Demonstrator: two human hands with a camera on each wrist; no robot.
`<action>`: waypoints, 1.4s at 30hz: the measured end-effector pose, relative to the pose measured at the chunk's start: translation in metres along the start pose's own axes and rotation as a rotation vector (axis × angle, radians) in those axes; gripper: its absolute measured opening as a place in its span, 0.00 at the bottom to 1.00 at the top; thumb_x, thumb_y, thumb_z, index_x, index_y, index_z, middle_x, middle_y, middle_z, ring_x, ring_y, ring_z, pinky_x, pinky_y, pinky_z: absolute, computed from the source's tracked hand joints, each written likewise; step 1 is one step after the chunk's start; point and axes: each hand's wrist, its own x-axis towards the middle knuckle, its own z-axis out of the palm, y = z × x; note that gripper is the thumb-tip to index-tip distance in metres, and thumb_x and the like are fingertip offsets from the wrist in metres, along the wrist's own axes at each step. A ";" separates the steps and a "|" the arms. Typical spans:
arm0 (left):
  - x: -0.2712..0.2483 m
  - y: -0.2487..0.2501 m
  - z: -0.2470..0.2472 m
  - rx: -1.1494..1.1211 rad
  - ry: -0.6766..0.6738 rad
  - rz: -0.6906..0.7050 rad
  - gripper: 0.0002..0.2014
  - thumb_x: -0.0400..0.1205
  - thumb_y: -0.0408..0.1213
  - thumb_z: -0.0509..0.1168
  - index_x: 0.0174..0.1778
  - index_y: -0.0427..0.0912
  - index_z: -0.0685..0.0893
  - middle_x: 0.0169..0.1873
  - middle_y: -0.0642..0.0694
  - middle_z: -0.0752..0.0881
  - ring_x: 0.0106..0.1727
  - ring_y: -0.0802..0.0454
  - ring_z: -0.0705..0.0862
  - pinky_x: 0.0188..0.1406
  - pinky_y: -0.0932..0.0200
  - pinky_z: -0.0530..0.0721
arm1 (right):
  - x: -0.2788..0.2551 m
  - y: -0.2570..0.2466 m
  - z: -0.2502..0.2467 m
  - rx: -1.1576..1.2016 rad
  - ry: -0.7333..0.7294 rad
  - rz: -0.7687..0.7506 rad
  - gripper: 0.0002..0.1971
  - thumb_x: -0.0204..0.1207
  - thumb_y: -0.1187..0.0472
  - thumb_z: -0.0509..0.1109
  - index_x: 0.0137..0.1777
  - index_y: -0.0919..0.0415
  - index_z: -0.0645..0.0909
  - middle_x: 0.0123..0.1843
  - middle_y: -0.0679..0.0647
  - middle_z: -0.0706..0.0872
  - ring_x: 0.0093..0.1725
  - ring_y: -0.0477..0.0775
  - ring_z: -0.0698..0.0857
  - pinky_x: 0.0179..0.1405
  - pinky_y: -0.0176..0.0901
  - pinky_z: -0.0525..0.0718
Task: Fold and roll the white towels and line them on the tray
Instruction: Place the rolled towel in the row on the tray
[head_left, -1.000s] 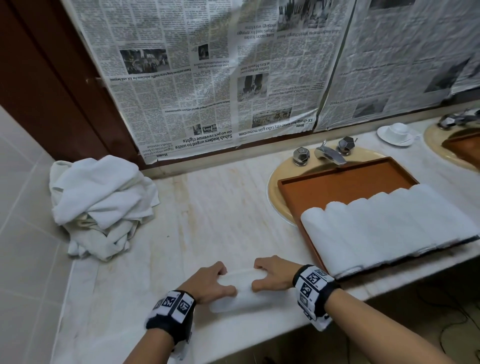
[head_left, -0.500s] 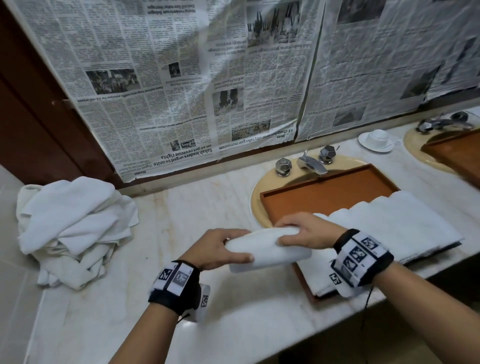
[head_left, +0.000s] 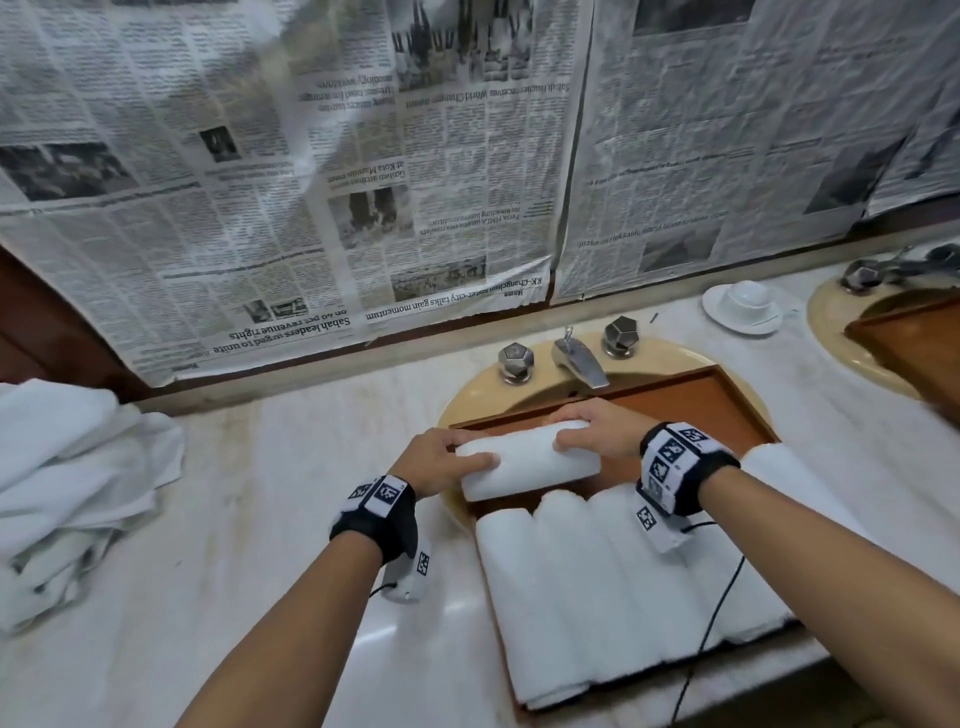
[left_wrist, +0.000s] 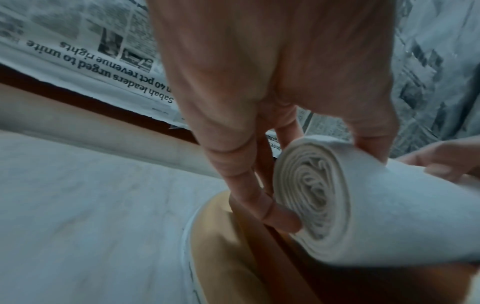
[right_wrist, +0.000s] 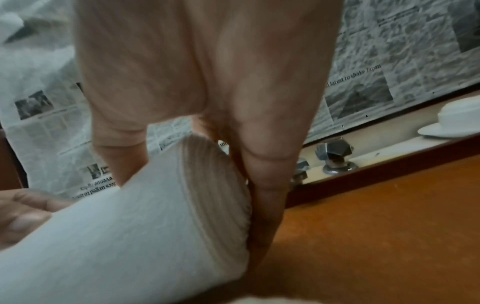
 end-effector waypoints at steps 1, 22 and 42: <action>0.002 -0.001 0.004 0.037 -0.002 -0.008 0.21 0.73 0.58 0.77 0.62 0.62 0.89 0.58 0.60 0.88 0.59 0.61 0.84 0.61 0.62 0.82 | 0.005 0.005 0.001 -0.017 -0.029 0.015 0.16 0.78 0.54 0.71 0.66 0.46 0.83 0.61 0.43 0.82 0.62 0.46 0.79 0.59 0.41 0.75; -0.015 0.004 0.039 0.313 0.027 0.044 0.15 0.86 0.52 0.63 0.42 0.47 0.86 0.35 0.53 0.84 0.38 0.58 0.80 0.35 0.65 0.71 | 0.000 0.015 0.018 -0.287 -0.118 0.009 0.20 0.84 0.54 0.61 0.75 0.53 0.78 0.67 0.52 0.82 0.62 0.53 0.79 0.60 0.44 0.76; -0.032 -0.003 0.038 0.264 0.144 0.050 0.29 0.83 0.58 0.64 0.79 0.48 0.75 0.74 0.50 0.77 0.74 0.51 0.75 0.73 0.57 0.70 | -0.014 0.018 0.028 -0.430 0.002 -0.053 0.40 0.77 0.37 0.67 0.84 0.54 0.61 0.84 0.52 0.64 0.81 0.57 0.65 0.79 0.55 0.67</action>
